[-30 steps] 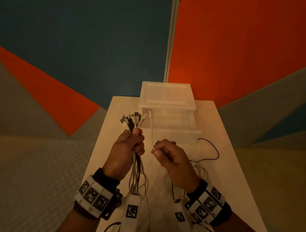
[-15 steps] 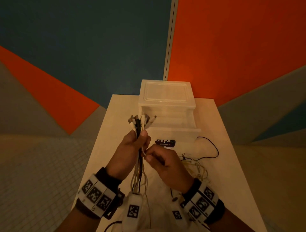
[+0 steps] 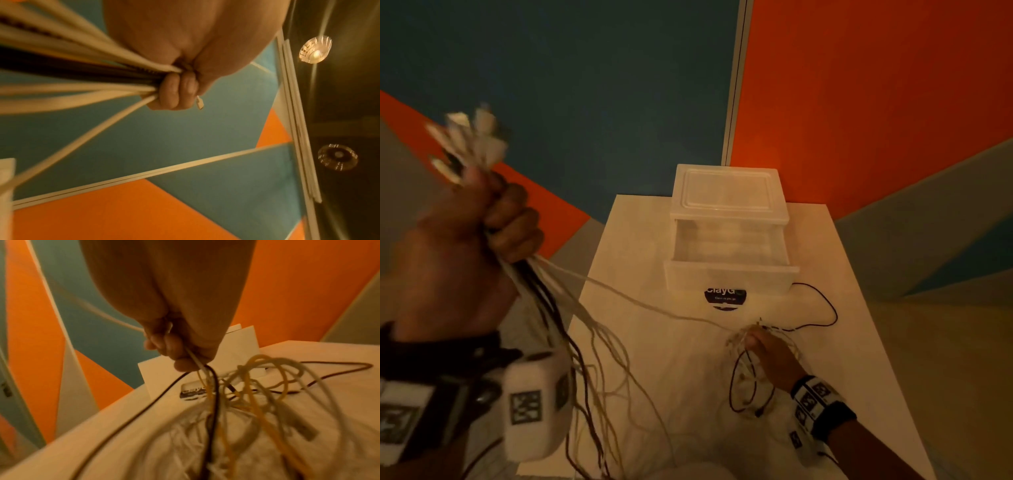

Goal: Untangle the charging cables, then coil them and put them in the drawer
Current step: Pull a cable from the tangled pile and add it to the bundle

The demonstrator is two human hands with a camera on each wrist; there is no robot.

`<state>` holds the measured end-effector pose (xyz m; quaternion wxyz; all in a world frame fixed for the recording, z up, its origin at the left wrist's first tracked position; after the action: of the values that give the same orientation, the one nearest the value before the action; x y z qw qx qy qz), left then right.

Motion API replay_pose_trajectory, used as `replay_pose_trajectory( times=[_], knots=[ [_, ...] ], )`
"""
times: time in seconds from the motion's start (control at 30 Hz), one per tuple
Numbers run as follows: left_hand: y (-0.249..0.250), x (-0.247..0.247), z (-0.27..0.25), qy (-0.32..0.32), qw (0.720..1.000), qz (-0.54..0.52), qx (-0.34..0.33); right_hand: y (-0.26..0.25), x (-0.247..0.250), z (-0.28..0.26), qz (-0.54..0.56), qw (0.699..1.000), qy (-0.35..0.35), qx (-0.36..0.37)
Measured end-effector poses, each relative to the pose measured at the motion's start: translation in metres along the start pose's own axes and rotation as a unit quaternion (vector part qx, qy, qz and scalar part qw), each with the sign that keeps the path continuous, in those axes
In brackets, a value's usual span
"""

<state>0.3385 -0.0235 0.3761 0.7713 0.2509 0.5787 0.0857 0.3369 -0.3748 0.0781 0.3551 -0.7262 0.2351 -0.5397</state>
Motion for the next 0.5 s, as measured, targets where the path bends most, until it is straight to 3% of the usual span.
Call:
replay_pose_trajectory(
  times=[0.07,0.13,0.17,0.23,0.33,0.5],
  knots=[
    [-0.028,0.004,-0.002,0.074,0.989,0.131,-0.004,-0.016,0.006,0.002,0.034,0.998,0.052,0.02],
    [-0.068,0.012,-0.007,0.176,0.928,0.328,-0.005,-0.045,0.011,0.002,0.064,0.992,0.082,0.065],
    [-0.09,0.016,-0.008,0.204,0.905,0.373,0.007,-0.059,0.015,0.001,0.078,0.989,0.097,0.083],
    [-0.135,0.026,-0.008,0.218,0.882,0.413,0.058,-0.085,0.023,0.001,0.1,0.979,0.131,0.12],
    [-0.18,0.047,-0.007,0.238,0.872,0.408,0.129,-0.113,0.03,-0.002,0.123,0.967,0.162,0.151],
    [-0.198,0.056,0.003,0.249,0.872,0.396,0.146,-0.136,0.032,-0.009,0.122,0.96,0.175,0.184]
  ],
)
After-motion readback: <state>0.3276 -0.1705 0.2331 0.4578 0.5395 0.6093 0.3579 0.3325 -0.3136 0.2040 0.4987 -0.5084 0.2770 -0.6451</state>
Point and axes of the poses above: each hand's wrist, its own z-axis towards the middle knuckle, its own x-axis out of the back of the hand, y = z × x, the point moved 6 cm from there along z, towards the middle knuckle, and after that the axes turned 3 degrees about x, right-handed, at the moved point
